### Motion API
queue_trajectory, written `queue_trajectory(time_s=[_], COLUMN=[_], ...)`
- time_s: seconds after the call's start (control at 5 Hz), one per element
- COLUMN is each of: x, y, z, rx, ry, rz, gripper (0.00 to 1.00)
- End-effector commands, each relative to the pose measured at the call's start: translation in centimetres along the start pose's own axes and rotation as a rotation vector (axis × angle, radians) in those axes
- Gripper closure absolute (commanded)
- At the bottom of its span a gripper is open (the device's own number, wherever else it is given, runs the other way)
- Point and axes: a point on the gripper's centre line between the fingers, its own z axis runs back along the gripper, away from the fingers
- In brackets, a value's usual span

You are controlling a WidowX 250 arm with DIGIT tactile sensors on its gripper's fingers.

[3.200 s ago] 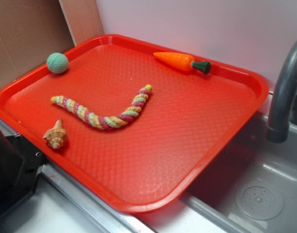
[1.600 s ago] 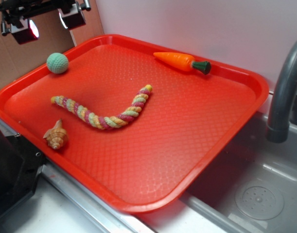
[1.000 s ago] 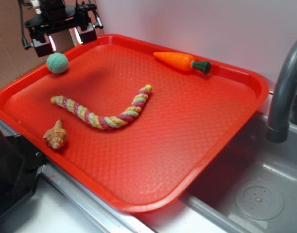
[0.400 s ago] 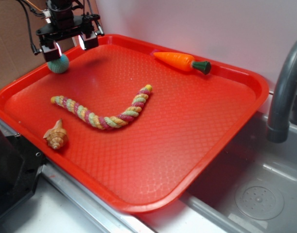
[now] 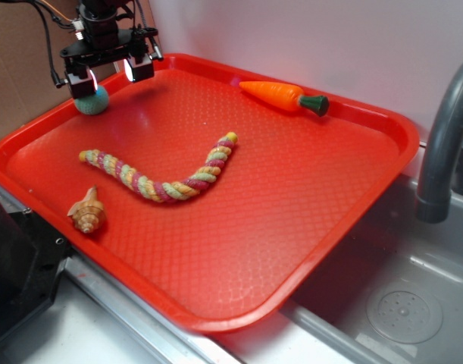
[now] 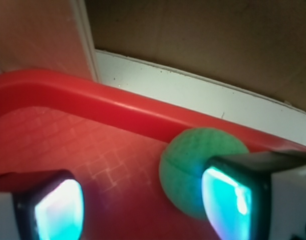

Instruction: Grab the green ball.

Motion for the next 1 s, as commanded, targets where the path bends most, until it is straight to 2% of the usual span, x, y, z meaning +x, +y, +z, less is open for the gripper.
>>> queue_trajectory(time_s=[0.0,0.4,0.6,0.8], x=[1.7,0.8,0.0,-0.2], y=[2.3,3.6,4.3,4.2], z=[-0.2,0.4,1.5,1.9], rx=[0.033,0.065,0.058,0.056], ry=[0.018,0.045,0.084,0.090], rz=[0.038,0.043,0.032,0.029], gripper=[0.00,0.00,0.00,0.00])
